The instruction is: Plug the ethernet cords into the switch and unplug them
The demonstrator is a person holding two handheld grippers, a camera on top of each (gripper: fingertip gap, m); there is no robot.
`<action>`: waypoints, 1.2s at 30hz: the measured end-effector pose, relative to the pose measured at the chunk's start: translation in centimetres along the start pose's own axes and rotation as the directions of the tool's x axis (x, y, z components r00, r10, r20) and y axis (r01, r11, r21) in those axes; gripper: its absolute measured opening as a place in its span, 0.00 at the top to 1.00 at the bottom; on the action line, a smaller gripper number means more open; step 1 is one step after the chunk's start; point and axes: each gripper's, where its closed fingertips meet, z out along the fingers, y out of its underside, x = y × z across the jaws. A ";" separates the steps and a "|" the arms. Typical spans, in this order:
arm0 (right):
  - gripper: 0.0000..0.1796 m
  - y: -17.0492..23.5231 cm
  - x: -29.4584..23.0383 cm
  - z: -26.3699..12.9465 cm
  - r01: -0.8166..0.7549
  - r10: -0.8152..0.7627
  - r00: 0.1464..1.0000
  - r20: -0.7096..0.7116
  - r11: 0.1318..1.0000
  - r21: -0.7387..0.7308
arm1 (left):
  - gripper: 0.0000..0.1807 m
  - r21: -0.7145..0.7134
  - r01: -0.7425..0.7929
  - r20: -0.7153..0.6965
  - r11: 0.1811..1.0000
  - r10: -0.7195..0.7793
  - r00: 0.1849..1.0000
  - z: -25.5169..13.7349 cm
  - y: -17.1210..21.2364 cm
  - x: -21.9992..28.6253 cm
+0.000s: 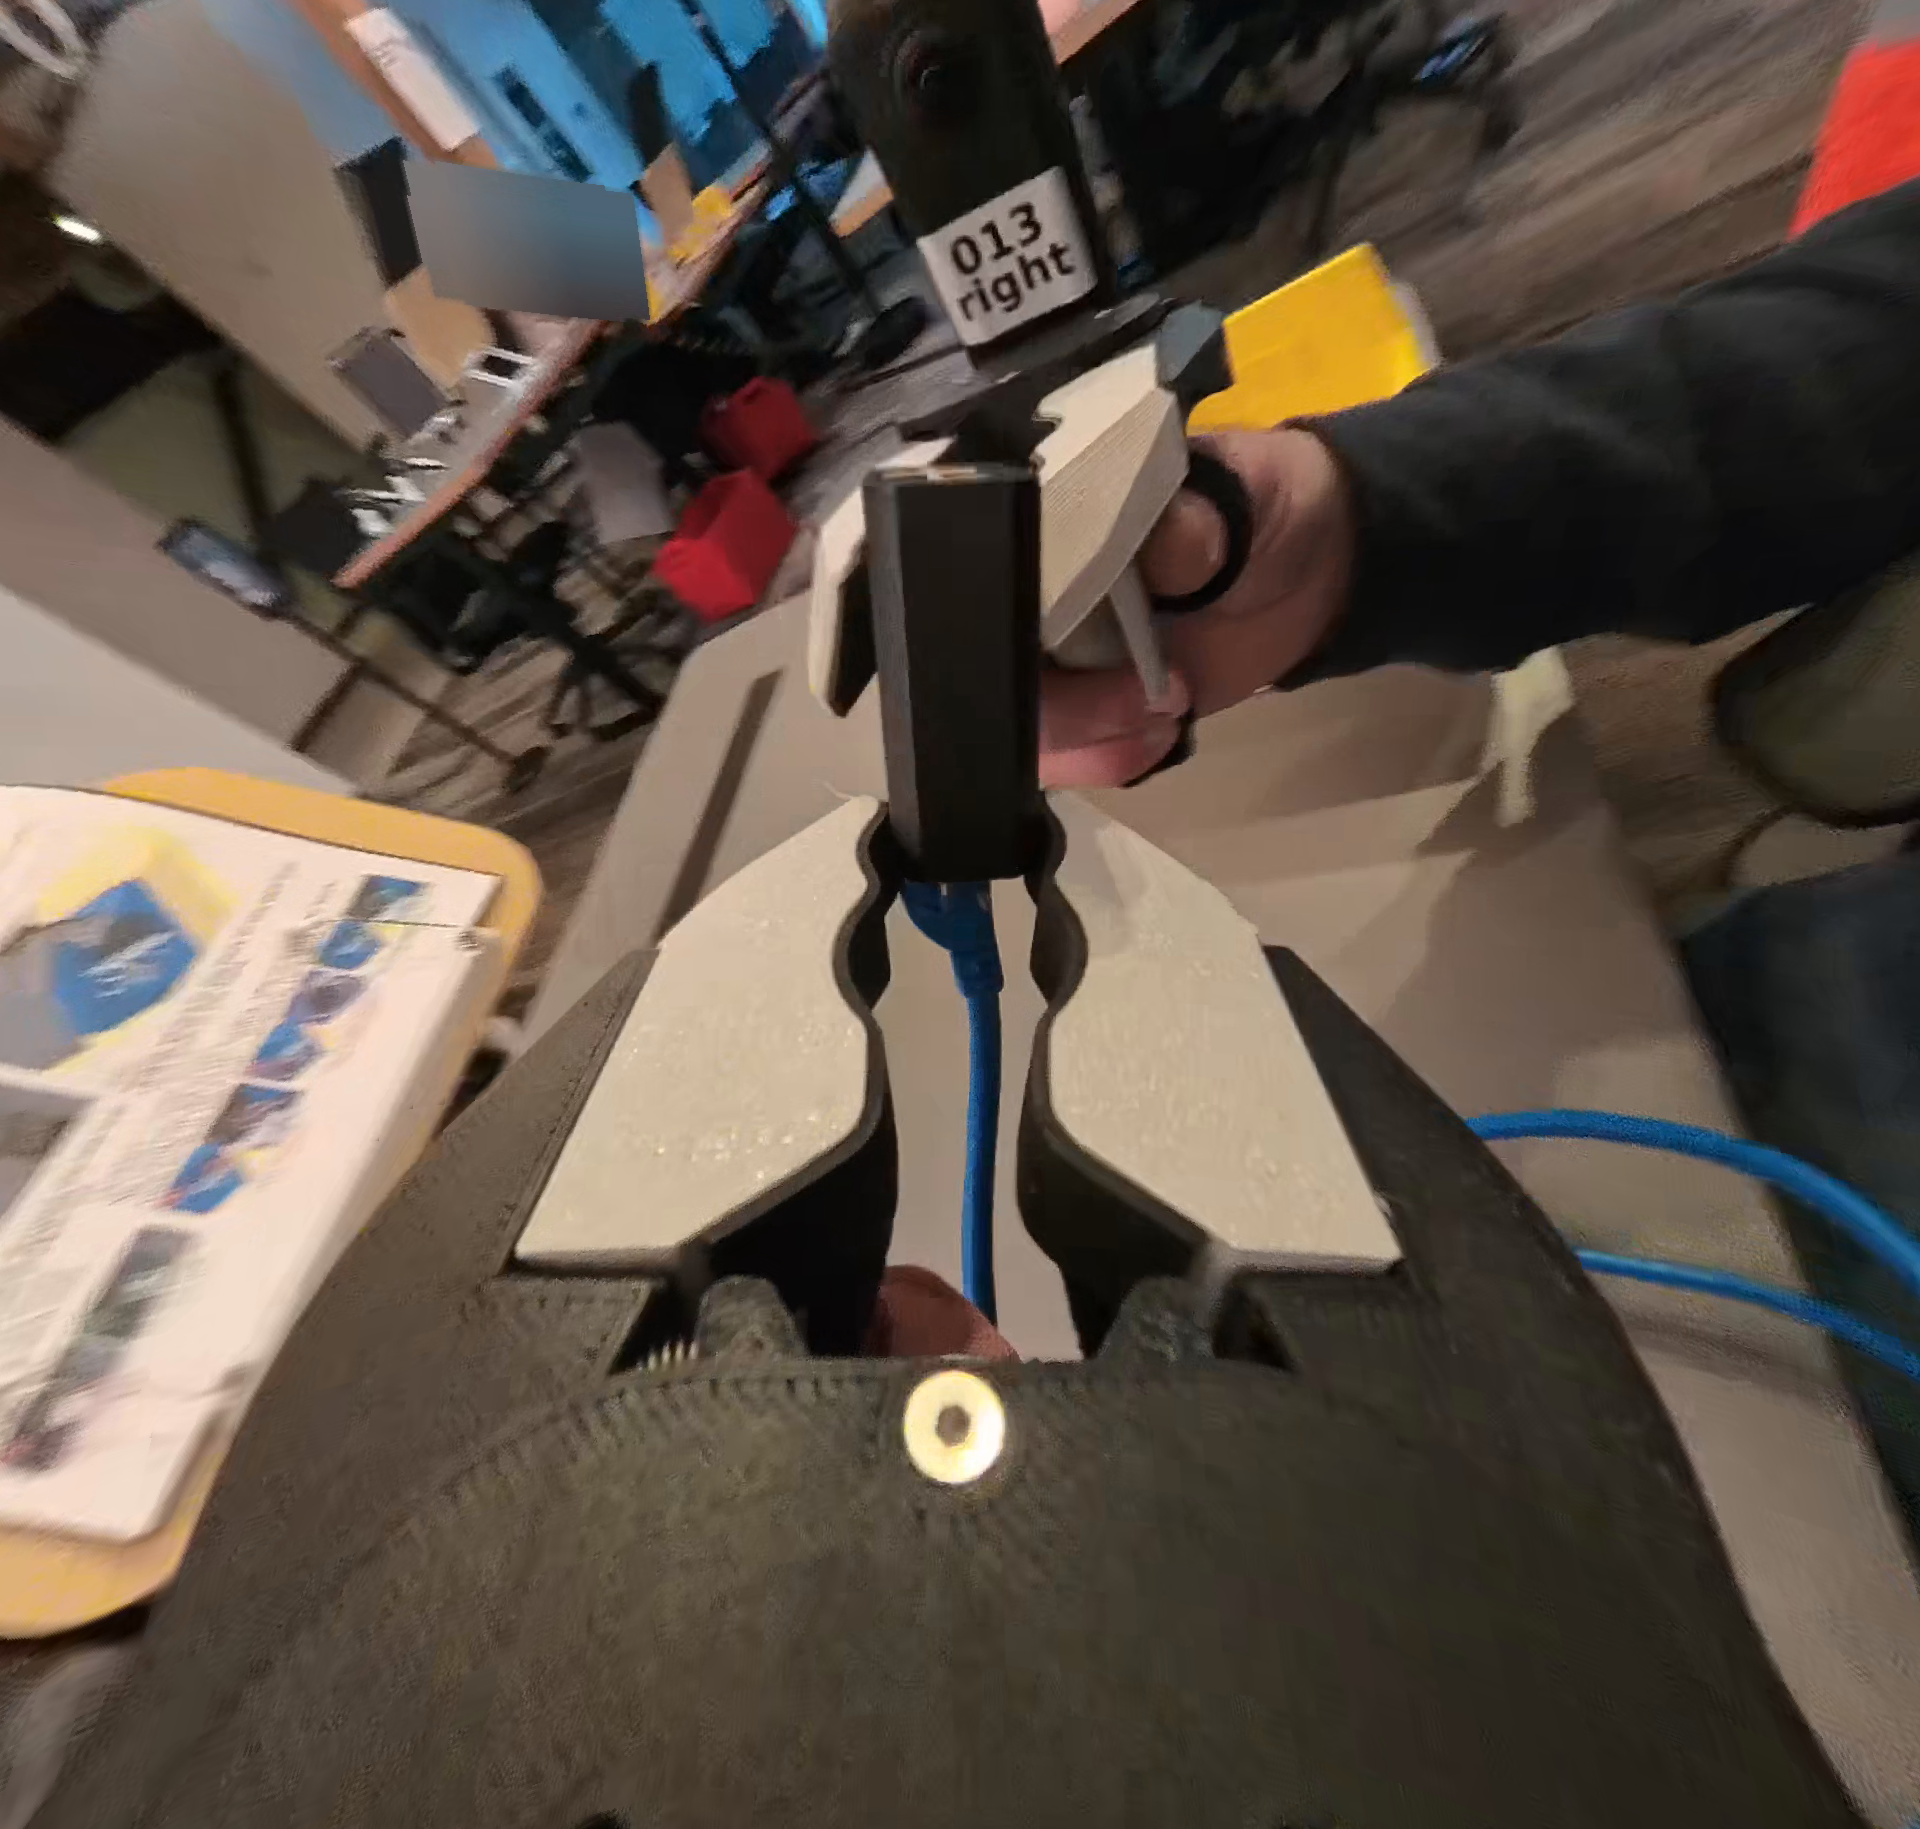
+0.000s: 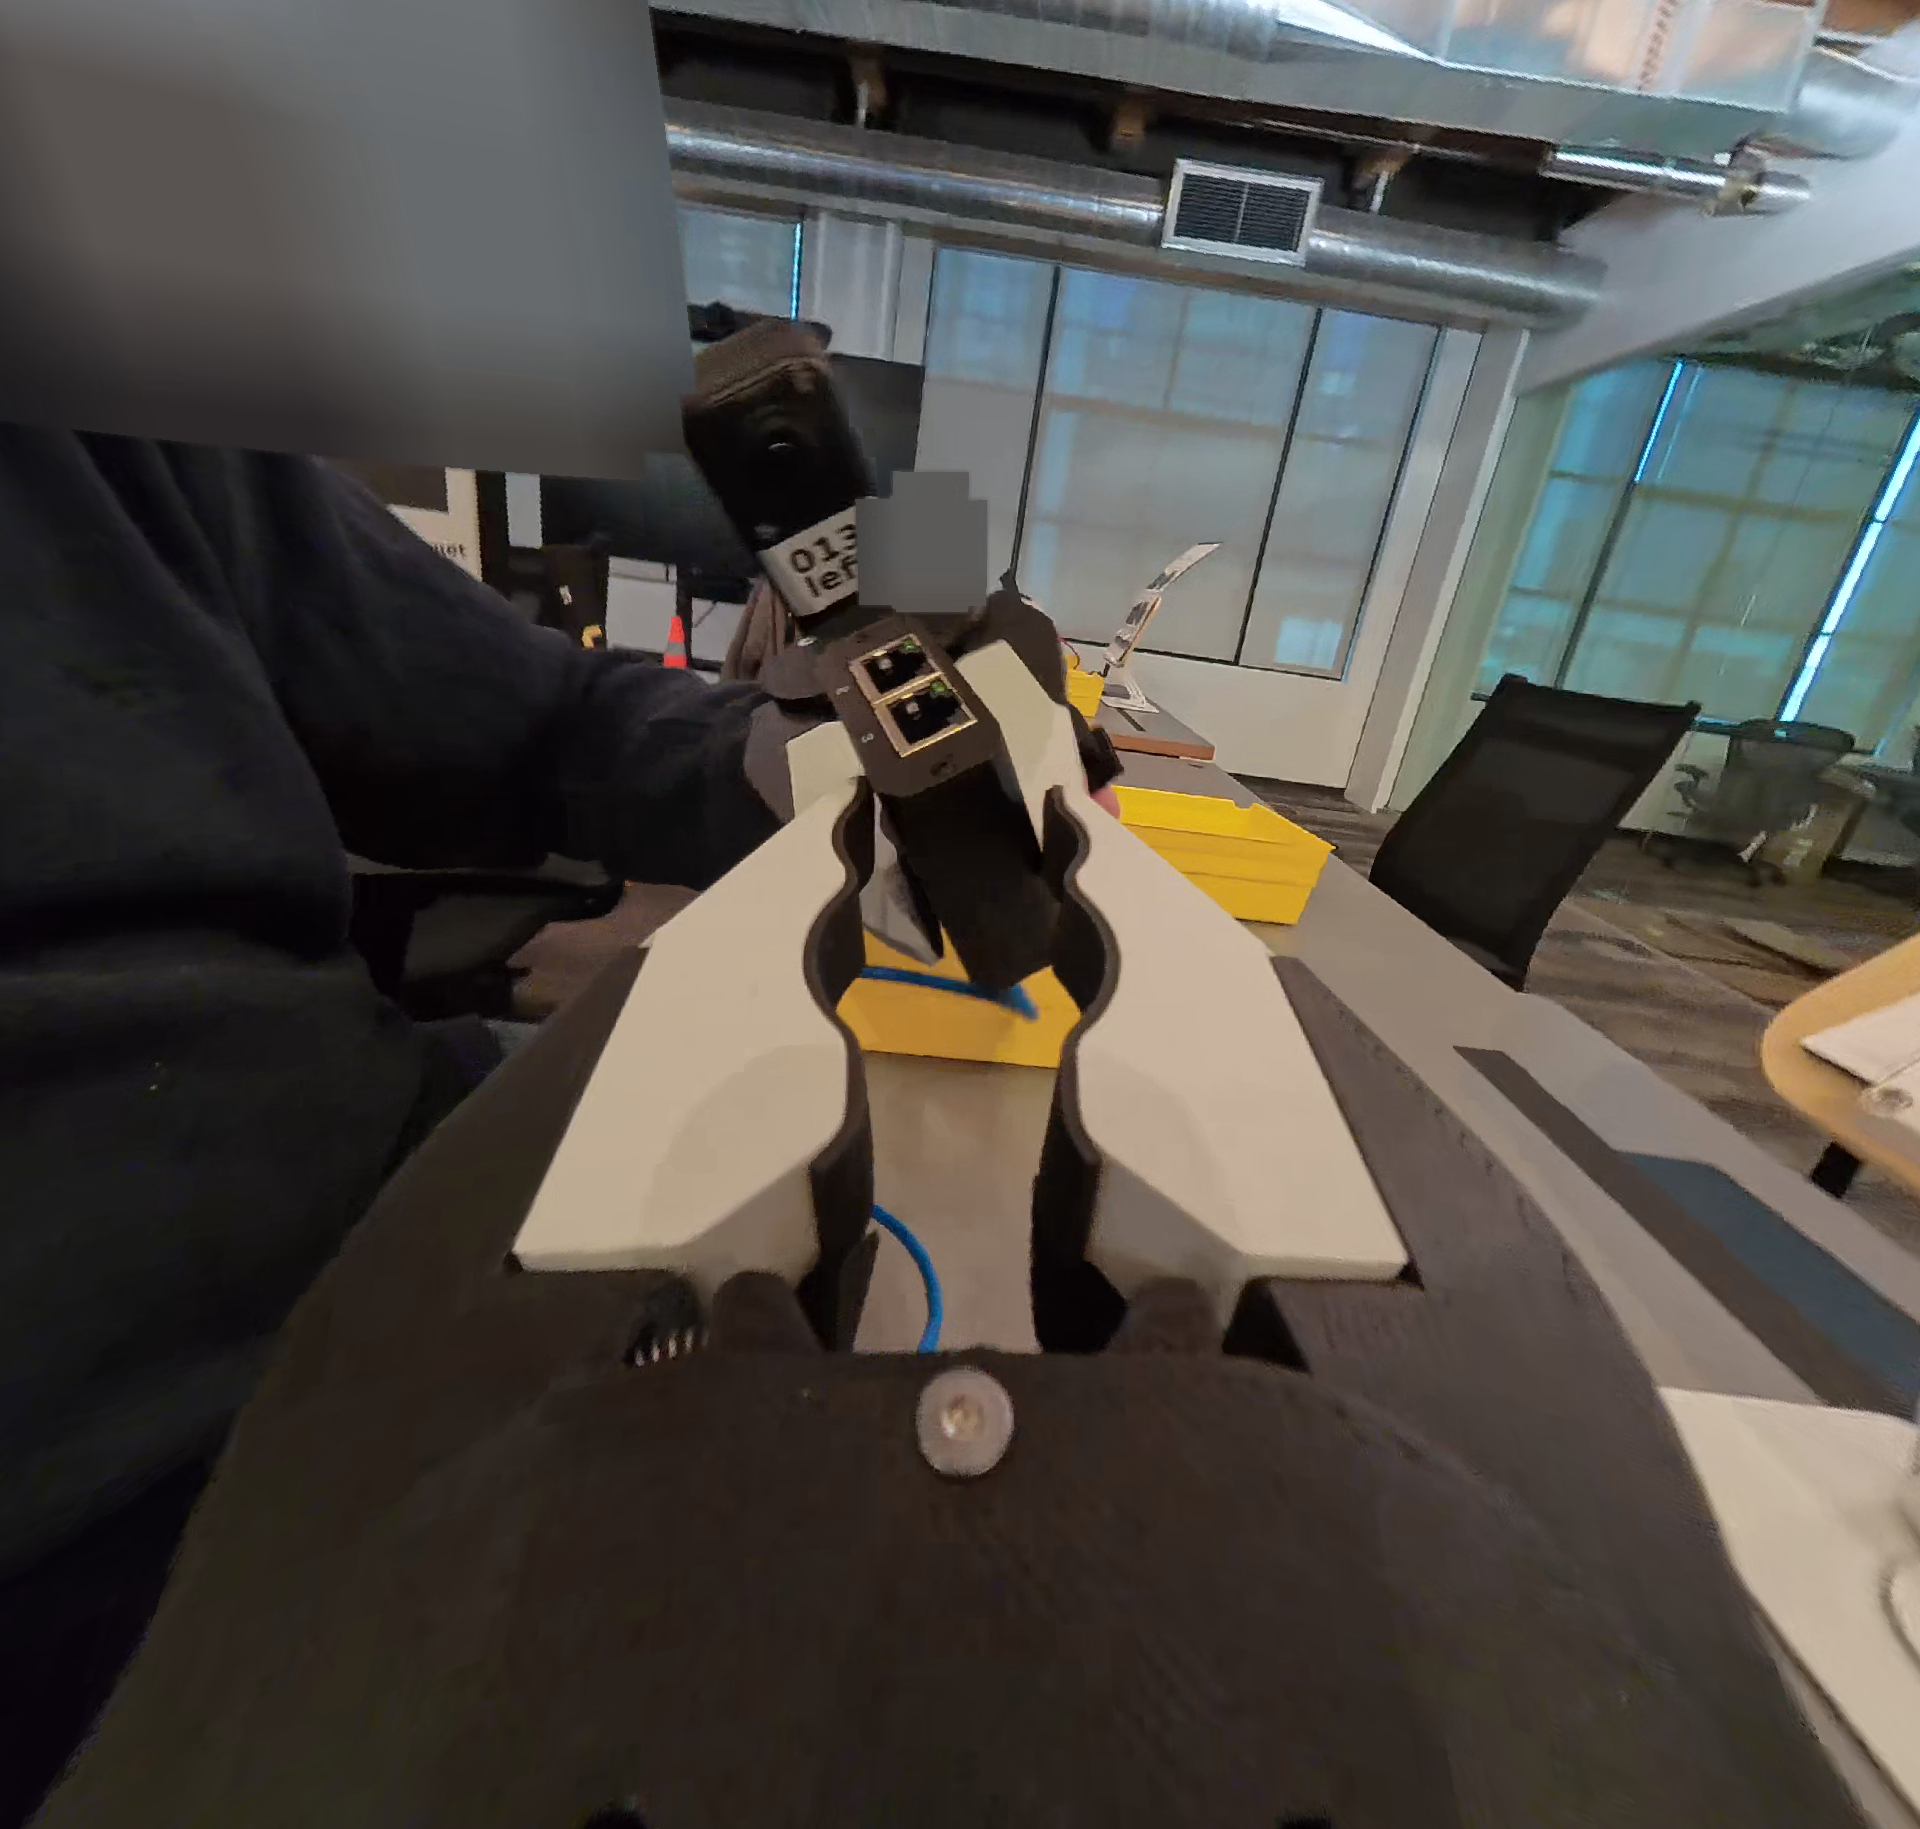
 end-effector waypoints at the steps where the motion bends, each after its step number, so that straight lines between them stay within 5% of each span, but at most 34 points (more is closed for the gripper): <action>1: 0.85 -0.1 -0.1 0.2 0.030 -0.030 1.000 0.001 1.000 -0.010 | 0.87 0.018 0.034 -0.031 0.999 -0.034 0.999 0.1 0.0 0.2; 6: 0.89 0.2 0.1 1.0 0.121 -0.127 0.991 -0.035 0.984 -0.131 | 0.87 0.032 0.151 -0.128 0.988 -0.146 0.981 0.5 0.9 0.5; 12: 0.88 0.5 1.8 0.9 0.188 -0.231 0.963 -0.137 0.943 -0.274 | 0.80 -0.040 0.115 0.004 0.993 -0.115 0.993 0.7 2.0 -1.8; 19: 0.89 1.9 3.3 0.3 0.313 -0.470 0.874 -0.125 0.741 -0.594 | 0.76 -0.274 -0.304 0.154 0.912 0.354 0.922 -1.0 0.6 -3.8; 26: 0.89 3.8 2.6 0.6 0.383 -0.550 0.835 0.009 0.569 -0.728 | 0.83 -0.411 -0.417 0.052 0.811 0.477 0.877 -1.1 1.9 -2.0; 28: 0.89 4.3 2.0 0.6 0.389 -0.525 0.850 0.040 0.574 -0.721 | 0.84 -0.400 -0.409 0.063 0.820 0.470 0.881 -1.2 2.1 -1.3; 36: 0.81 2.7 0.5 1.1 0.185 -0.198 0.980 0.031 0.835 -0.519 | 0.86 -0.347 -0.494 0.153 0.798 0.567 0.809 -3.2 0.9 -0.9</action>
